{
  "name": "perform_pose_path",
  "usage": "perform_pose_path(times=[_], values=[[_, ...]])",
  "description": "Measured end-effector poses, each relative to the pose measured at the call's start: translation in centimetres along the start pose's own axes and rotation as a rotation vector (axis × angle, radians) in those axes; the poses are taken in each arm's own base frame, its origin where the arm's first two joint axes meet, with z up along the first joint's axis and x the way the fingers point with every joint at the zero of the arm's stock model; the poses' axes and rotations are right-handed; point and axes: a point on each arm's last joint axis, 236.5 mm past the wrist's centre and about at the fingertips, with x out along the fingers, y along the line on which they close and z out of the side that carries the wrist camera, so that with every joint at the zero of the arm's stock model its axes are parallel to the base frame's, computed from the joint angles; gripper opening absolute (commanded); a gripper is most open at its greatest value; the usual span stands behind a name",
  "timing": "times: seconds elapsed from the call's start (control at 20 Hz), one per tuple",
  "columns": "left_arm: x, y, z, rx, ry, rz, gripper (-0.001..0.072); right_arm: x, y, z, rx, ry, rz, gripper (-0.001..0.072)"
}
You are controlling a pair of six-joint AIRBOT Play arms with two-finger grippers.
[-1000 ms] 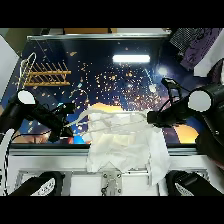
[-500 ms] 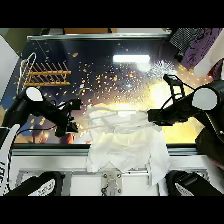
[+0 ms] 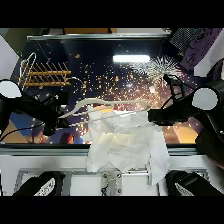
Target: Fold the clothes and pants, and hang the long-sleeved shirts on hangers.
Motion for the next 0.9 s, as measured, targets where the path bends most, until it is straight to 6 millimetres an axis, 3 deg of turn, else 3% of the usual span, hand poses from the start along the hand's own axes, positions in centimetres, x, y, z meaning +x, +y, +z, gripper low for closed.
perform_pose_path(times=[0.3,0.9], values=[[2.1,-2.8,-1.3,-0.031,0.006,-0.055,0.0015,0.0,0.0,0.1,0.008,-0.002,0.001,0.0014],[7.0,-3.2,-1.9,-0.03,0.034,-0.136,0.0015,0.0,0.1,0.2,0.022,-0.011,0.004,0.0014]])
